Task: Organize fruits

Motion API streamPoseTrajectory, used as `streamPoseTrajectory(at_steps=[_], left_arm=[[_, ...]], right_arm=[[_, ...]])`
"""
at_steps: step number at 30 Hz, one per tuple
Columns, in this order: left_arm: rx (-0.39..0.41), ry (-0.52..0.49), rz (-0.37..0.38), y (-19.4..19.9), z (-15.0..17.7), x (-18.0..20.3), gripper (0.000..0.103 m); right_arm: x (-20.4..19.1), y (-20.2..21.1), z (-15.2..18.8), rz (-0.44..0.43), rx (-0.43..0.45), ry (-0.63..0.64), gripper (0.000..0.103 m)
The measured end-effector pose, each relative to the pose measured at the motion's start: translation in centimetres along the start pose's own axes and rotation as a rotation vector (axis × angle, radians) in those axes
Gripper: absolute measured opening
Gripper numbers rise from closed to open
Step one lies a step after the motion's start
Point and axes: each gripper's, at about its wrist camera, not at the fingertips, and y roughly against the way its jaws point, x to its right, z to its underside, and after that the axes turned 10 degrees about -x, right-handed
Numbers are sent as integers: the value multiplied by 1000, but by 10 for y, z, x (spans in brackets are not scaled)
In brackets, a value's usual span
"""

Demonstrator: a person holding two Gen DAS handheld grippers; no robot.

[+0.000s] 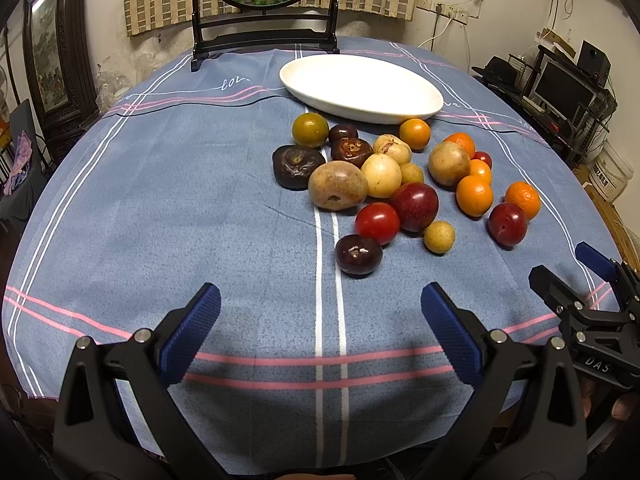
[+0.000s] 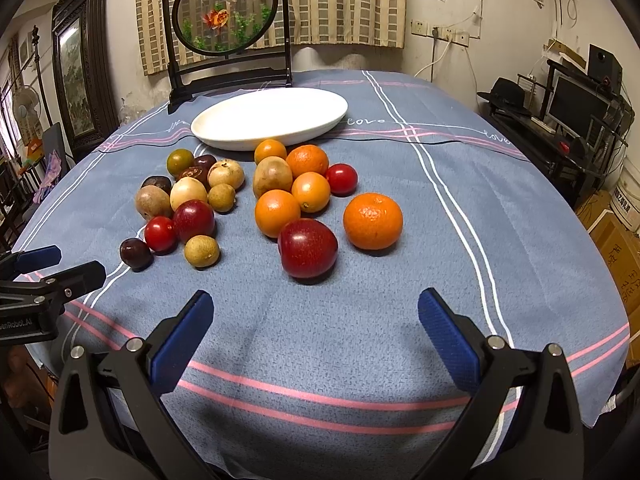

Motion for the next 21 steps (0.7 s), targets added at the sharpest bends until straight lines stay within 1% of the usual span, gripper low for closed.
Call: streamPoseTrajectory(at_steps=[2, 5, 7, 11, 13, 15, 17, 19, 20, 21], left_arm=[[8, -4, -2, 1, 1, 1, 101], [36, -45, -8, 6, 5, 5, 101], [54, -59, -2, 9, 8, 5, 101], [46, -54, 25, 3, 8, -3, 101], [40, -51, 38, 0, 8, -6, 101], [25, -36, 75, -4, 9, -9, 101], [-9, -15, 119, -8, 11, -12, 101], [-35, 2, 145, -13, 17, -14, 101], [-15, -7, 138, -11, 20, -13, 101], [-10, -14, 132, -10, 24, -11, 101]], right_arm=[[1, 0, 1, -5, -2, -2, 102], [4, 0, 1, -41, -8, -4, 102], [1, 0, 1, -38, -5, 37, 102], [-4, -7, -6, -29, -24, 104, 102], [-4, -13, -15, -46, -55, 114, 95], [-5, -21, -22, -88, -104, 125, 78], [-6, -26, -25, -109, -139, 127, 68], [-10, -34, -26, -104, -165, 144, 66], [-10, -39, -26, -97, -183, 143, 64], [-9, -43, -27, -84, -190, 142, 60]])
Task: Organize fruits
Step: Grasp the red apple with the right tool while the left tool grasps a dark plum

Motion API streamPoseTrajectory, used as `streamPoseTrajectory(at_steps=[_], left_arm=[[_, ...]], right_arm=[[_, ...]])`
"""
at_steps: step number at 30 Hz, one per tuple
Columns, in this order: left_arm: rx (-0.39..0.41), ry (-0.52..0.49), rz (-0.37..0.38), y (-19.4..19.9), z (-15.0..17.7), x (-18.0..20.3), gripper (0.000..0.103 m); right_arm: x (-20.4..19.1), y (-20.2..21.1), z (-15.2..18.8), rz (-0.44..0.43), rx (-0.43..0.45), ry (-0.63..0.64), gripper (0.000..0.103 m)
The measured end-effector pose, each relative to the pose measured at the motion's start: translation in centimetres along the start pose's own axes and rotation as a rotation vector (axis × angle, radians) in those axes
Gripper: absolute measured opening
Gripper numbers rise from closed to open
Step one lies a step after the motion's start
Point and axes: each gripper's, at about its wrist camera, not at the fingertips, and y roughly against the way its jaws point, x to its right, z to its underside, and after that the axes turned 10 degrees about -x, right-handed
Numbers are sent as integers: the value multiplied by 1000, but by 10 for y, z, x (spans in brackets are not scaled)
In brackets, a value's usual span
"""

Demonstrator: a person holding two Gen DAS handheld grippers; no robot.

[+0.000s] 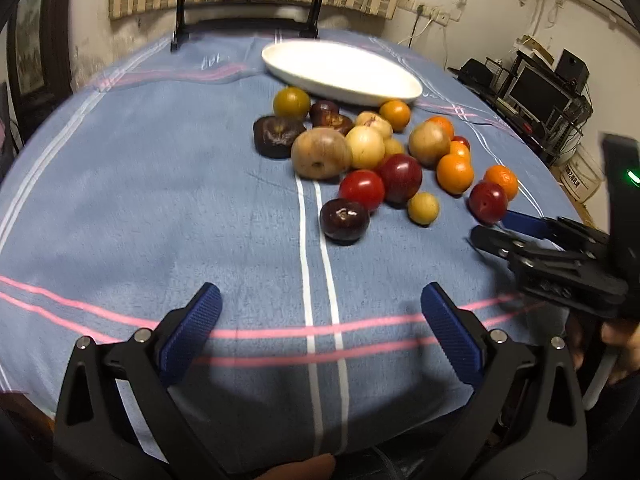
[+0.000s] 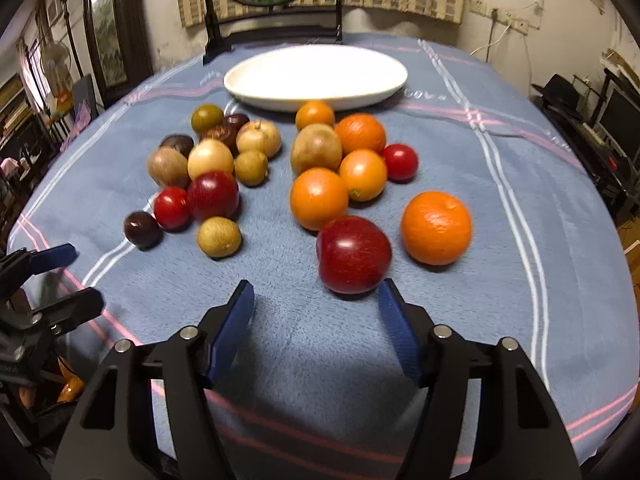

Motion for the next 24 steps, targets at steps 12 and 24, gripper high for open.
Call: streamPoseTrajectory(at_steps=[12, 24], left_arm=[[-32, -130, -112, 0, 25, 37, 101], [8, -105, -182, -8, -28, 18, 101]], right_arm=[[20, -5, -15, -20, -2, -65, 39], [24, 16, -9, -72, 53, -57, 39]])
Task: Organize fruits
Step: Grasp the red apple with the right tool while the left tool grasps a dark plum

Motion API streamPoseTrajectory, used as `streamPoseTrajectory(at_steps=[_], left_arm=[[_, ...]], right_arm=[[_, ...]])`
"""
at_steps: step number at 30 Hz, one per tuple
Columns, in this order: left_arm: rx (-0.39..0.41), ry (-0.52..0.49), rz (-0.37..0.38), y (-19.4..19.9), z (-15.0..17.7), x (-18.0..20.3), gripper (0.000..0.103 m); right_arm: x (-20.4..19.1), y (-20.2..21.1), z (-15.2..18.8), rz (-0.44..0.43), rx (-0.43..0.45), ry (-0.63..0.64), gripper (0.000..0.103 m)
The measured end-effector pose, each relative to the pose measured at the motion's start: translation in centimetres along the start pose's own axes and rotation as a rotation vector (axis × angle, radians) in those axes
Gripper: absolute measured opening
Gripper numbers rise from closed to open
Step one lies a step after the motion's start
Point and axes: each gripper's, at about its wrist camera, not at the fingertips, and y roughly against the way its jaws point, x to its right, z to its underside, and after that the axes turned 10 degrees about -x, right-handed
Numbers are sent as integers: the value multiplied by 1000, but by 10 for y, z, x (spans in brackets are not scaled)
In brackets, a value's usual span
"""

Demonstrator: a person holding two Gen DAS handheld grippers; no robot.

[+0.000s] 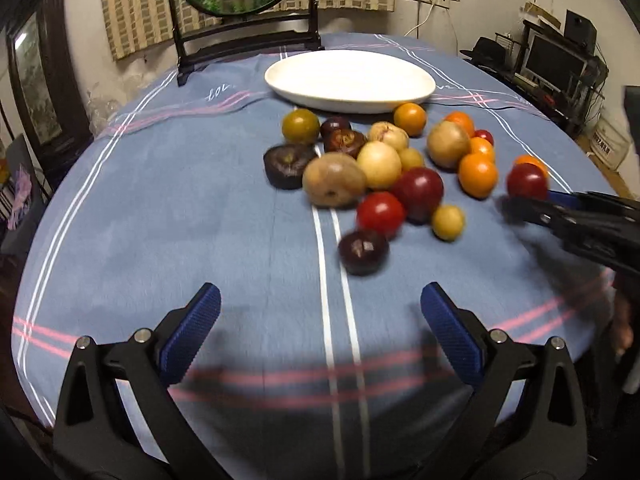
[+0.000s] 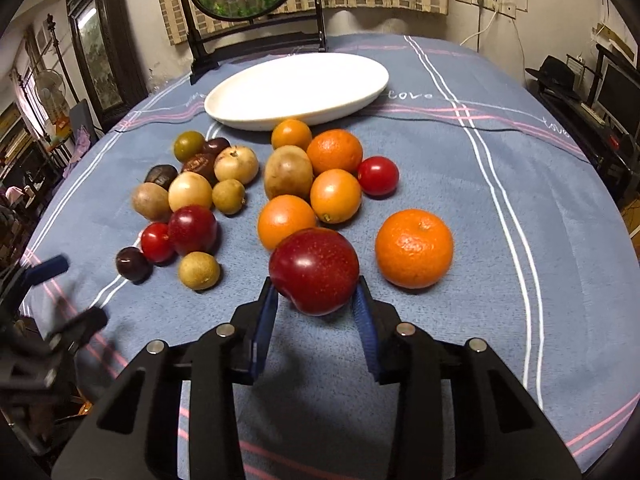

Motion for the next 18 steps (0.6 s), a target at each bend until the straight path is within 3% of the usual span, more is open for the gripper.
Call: streamPoseTrajectory(at_steps=[5, 11, 13, 18], left_arm=[[-22, -53, -28, -18, -16, 6, 100], [-73, -54, 20, -33, -24, 6, 67], [-68, -81, 88, -32, -25, 10, 32], [-63, -97, 91, -29, -27, 13, 31]], right_arm=[[2, 2, 1, -14, 8, 2, 39], [8, -2, 3, -29, 0, -9, 39], [9, -2, 3, -32, 1, -11, 39], [10, 1, 3, -49, 9, -7, 39]])
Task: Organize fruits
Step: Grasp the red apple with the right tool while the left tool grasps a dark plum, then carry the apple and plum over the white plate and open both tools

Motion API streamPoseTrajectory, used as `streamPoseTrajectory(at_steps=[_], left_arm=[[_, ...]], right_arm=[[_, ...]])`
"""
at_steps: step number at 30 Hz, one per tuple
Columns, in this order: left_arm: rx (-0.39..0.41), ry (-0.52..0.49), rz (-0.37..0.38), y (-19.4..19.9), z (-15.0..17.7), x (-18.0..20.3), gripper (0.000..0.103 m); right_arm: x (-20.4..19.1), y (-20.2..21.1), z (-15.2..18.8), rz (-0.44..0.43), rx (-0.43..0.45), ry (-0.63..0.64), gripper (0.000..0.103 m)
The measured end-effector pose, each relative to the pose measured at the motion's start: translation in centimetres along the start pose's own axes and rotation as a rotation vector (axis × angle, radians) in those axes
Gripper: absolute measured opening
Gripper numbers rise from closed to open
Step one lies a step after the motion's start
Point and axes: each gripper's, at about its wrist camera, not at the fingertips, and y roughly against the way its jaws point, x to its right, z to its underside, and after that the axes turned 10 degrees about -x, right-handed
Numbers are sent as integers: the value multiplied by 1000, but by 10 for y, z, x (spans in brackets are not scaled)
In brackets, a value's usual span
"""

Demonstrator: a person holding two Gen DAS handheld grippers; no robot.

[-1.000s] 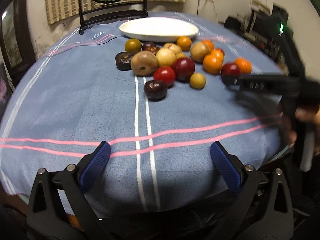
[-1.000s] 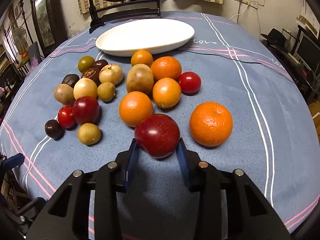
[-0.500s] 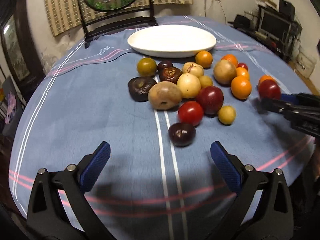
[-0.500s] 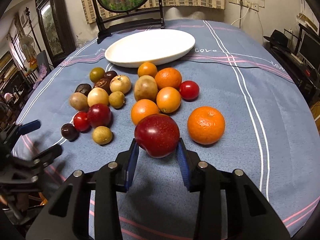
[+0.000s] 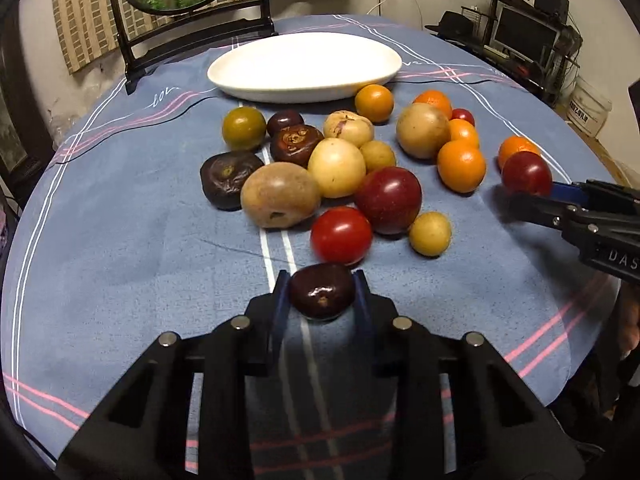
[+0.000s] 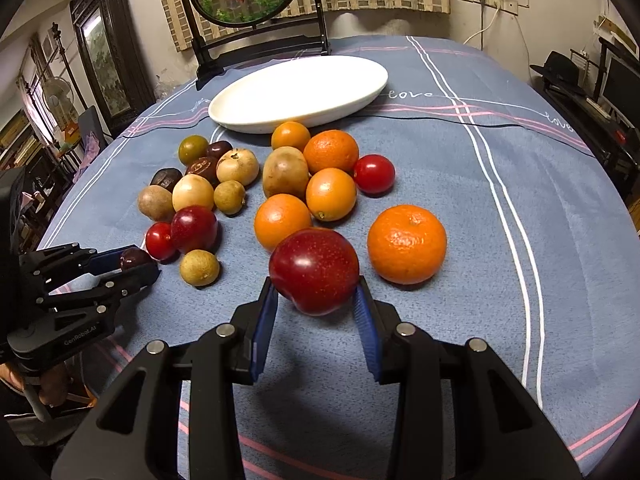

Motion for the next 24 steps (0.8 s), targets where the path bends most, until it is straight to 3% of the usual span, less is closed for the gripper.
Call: streamPoseTrajectory(at_steps=[6, 11, 16, 19, 24], left_arm=[[130, -32, 35, 43, -16, -7, 31], [210, -16, -25, 54, -82, -22, 32], [145, 64, -84, 9, -172, -45, 32], [82, 90, -139, -31, -214, -55, 32], [-7, 104, -120, -80, -256, -68, 32]], right_arm=[[-3, 18, -15, -55, 37, 36, 39], [-15, 26, -72, 14, 94, 115, 39], [-15, -7, -148, 66, 59, 157, 39], [-8, -52, -196, 96, -43, 157, 39], [6, -106, -248, 95, -113, 102, 39]])
